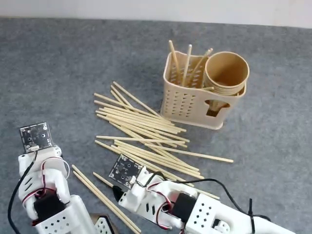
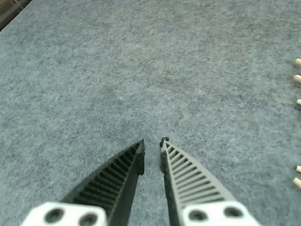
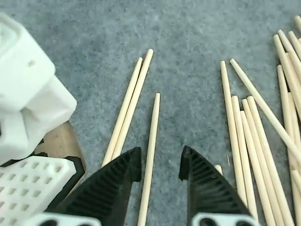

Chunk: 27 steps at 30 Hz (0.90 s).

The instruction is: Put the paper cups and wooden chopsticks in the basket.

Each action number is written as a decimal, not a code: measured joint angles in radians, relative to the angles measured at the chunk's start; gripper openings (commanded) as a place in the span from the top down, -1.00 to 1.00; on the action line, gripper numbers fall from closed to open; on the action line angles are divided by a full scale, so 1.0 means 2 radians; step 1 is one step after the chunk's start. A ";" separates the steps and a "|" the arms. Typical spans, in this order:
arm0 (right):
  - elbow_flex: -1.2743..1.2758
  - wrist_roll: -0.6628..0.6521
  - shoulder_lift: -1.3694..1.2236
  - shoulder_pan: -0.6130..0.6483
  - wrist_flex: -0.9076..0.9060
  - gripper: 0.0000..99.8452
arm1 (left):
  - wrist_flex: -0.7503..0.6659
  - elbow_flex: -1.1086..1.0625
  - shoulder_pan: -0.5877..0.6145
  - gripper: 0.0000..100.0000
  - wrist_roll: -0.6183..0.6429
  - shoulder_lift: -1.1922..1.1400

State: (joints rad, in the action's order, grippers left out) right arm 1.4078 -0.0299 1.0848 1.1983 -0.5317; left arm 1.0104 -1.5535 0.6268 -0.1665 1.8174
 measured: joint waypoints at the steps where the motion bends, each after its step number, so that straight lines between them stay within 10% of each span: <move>1: 0.000 0.000 -0.007 0.000 0.000 0.70 | 0.000 0.000 0.000 0.84 0.000 0.000; 27: -0.037 -0.001 -0.257 0.029 0.068 0.71 | 0.000 0.000 0.000 0.84 0.000 0.000</move>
State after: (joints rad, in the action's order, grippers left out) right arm 1.3341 -0.0315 0.5708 1.2566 -0.3966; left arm 1.0104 -1.5535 0.6268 -0.1665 1.8174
